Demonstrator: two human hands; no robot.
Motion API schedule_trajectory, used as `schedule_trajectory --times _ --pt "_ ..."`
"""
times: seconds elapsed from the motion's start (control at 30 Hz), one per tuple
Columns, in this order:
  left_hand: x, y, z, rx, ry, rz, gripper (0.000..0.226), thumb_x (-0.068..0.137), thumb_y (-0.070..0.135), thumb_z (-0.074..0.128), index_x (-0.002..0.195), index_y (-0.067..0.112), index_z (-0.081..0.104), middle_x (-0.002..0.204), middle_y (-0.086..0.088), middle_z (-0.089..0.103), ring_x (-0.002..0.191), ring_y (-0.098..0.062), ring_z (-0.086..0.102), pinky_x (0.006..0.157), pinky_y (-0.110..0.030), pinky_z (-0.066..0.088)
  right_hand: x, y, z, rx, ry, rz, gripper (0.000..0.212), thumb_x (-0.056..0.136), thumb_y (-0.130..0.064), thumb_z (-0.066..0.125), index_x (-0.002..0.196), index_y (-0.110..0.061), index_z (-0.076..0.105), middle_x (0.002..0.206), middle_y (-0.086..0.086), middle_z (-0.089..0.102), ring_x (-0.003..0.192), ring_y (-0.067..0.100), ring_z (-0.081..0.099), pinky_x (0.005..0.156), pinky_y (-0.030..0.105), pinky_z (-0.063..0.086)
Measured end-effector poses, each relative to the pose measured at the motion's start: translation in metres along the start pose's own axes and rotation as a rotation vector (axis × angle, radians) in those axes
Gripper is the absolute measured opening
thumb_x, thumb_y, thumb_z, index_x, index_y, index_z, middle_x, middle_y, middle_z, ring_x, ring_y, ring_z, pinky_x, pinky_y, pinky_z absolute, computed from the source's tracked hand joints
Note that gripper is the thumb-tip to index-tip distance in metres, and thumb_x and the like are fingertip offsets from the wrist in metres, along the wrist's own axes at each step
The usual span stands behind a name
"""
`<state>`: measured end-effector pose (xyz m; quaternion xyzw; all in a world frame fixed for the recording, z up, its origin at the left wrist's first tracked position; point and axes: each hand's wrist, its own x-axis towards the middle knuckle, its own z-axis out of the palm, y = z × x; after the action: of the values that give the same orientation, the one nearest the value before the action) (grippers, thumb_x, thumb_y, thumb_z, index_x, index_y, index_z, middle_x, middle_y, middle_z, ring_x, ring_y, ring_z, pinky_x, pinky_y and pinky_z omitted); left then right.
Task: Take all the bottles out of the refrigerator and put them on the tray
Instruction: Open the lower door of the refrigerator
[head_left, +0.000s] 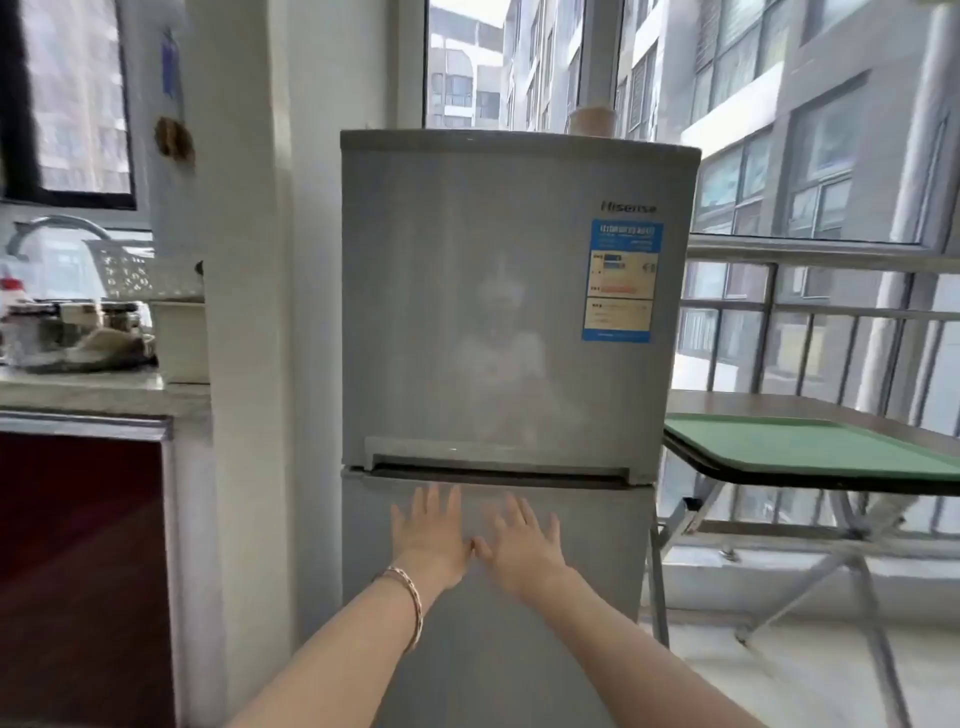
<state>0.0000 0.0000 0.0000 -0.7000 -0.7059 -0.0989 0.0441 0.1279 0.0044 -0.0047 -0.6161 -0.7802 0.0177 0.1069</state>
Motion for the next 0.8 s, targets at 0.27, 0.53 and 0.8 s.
schedule_trajectory --times 0.27,0.53,0.8 --pt "0.042 -0.029 0.01 0.002 -0.016 0.087 0.068 0.101 0.039 0.033 0.155 0.014 0.0 0.164 -0.003 -0.001 0.151 -0.02 -0.003 0.121 -0.047 0.004 0.046 -0.027 0.014 -0.131 0.045 -0.05 0.067 0.1 -0.035 0.03 0.157 -0.013 0.0 0.166 0.007 -0.006 0.152 0.022 -0.01 0.12 0.049 -0.008" --pt "0.05 -0.037 0.025 -0.051 0.061 0.082 0.072 0.097 0.021 0.045 0.155 0.018 0.003 0.164 0.001 0.001 0.151 -0.017 -0.002 0.12 -0.047 0.004 0.054 -0.027 0.011 -0.157 -0.042 0.032 0.086 0.095 -0.043 0.046 0.157 -0.012 -0.006 0.166 0.003 -0.006 0.153 0.02 -0.009 0.121 0.05 -0.006" --pt "0.045 -0.03 0.018 -0.032 0.138 0.054 0.06 0.095 0.021 0.045 0.151 0.02 0.023 0.158 0.001 0.025 0.147 -0.02 0.019 0.119 -0.05 0.014 0.047 -0.032 0.004 -0.069 -0.014 0.036 0.077 0.095 -0.037 0.045 0.157 -0.011 0.006 0.165 0.005 0.007 0.153 0.021 0.003 0.123 0.047 0.005"
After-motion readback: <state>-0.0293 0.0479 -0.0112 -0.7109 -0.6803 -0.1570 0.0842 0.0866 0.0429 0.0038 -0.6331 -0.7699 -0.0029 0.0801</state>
